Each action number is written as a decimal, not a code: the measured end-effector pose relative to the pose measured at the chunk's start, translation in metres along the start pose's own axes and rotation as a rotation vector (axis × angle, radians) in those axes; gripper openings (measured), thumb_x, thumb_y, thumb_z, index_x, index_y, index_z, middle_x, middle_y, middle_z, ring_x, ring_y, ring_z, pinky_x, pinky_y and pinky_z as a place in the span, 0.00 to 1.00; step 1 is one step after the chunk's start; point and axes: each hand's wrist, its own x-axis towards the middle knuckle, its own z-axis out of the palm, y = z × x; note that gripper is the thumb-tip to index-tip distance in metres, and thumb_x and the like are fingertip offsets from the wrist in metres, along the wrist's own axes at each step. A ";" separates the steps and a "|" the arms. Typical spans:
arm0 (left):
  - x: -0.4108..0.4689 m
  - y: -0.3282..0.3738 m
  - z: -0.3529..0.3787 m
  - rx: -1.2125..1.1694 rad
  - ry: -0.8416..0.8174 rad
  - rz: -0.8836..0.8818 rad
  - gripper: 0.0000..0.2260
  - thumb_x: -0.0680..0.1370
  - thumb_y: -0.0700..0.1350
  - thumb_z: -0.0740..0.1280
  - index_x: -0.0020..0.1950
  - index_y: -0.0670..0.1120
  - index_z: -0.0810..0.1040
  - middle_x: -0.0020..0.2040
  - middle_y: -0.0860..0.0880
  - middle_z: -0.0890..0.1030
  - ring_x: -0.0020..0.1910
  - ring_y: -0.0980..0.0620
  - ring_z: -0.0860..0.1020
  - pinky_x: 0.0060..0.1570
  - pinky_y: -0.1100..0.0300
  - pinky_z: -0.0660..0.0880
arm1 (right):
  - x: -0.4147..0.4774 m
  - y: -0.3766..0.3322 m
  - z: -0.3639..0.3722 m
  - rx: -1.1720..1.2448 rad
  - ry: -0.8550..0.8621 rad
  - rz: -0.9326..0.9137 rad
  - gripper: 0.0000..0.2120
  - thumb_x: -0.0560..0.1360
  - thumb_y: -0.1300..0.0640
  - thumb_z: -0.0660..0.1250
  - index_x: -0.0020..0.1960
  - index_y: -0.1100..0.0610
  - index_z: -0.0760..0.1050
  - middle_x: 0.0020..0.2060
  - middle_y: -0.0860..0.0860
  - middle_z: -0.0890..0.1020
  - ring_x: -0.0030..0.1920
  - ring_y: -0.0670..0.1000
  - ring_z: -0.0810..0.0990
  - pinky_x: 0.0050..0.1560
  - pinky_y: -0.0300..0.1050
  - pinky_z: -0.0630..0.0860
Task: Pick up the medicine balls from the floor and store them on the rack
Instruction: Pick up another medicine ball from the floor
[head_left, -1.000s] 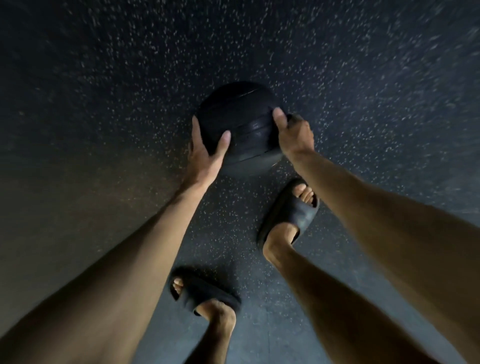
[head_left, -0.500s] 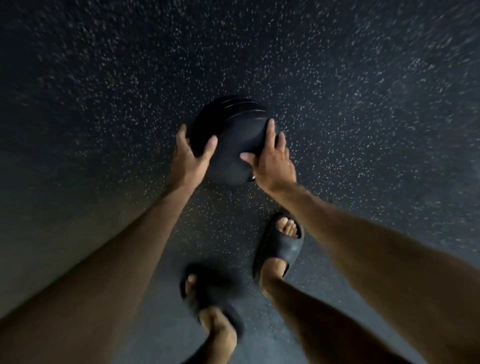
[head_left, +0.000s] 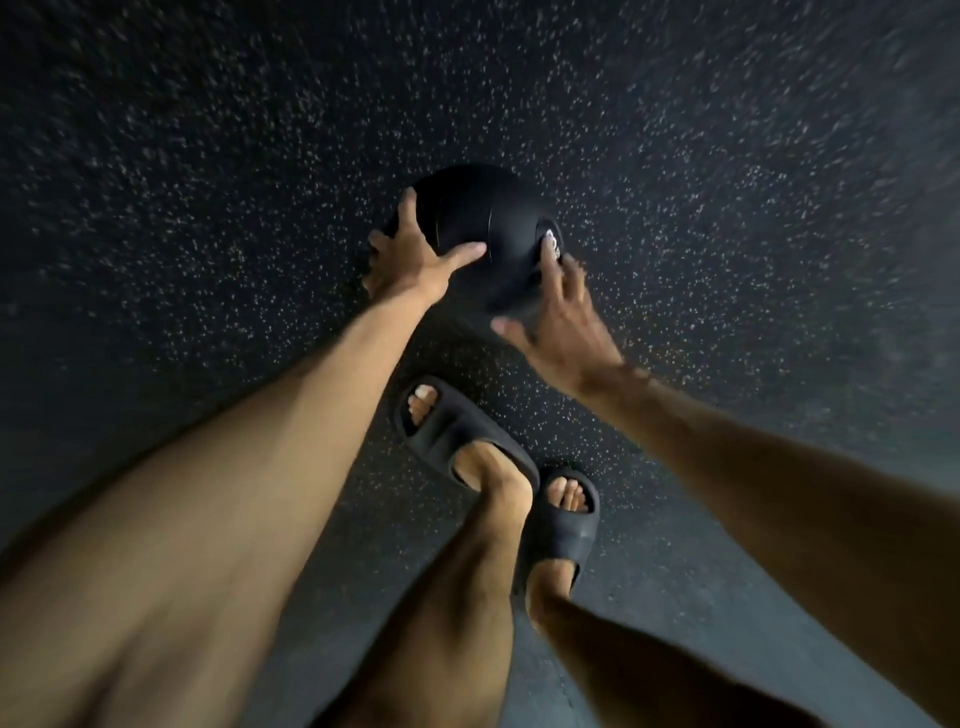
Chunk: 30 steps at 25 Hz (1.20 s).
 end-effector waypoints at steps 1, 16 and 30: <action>0.011 0.018 -0.006 -0.016 0.000 0.004 0.46 0.69 0.67 0.72 0.80 0.58 0.53 0.77 0.37 0.59 0.71 0.34 0.67 0.67 0.36 0.67 | 0.001 -0.007 0.006 -0.004 0.000 0.028 0.53 0.76 0.36 0.67 0.81 0.51 0.31 0.81 0.60 0.43 0.80 0.63 0.54 0.73 0.64 0.64; 0.067 0.102 -0.038 -0.094 -0.242 0.133 0.49 0.73 0.67 0.67 0.79 0.61 0.34 0.81 0.38 0.45 0.78 0.35 0.55 0.71 0.35 0.61 | 0.185 -0.027 -0.154 0.239 -0.035 0.467 0.42 0.79 0.29 0.53 0.81 0.59 0.56 0.76 0.63 0.66 0.74 0.64 0.67 0.72 0.59 0.67; 0.170 0.268 -0.070 -0.067 -0.029 -0.025 0.45 0.69 0.77 0.56 0.77 0.50 0.62 0.74 0.41 0.67 0.71 0.38 0.68 0.70 0.41 0.66 | 0.235 0.002 -0.235 0.019 0.032 0.015 0.51 0.74 0.27 0.60 0.83 0.51 0.39 0.81 0.60 0.51 0.79 0.64 0.57 0.72 0.66 0.65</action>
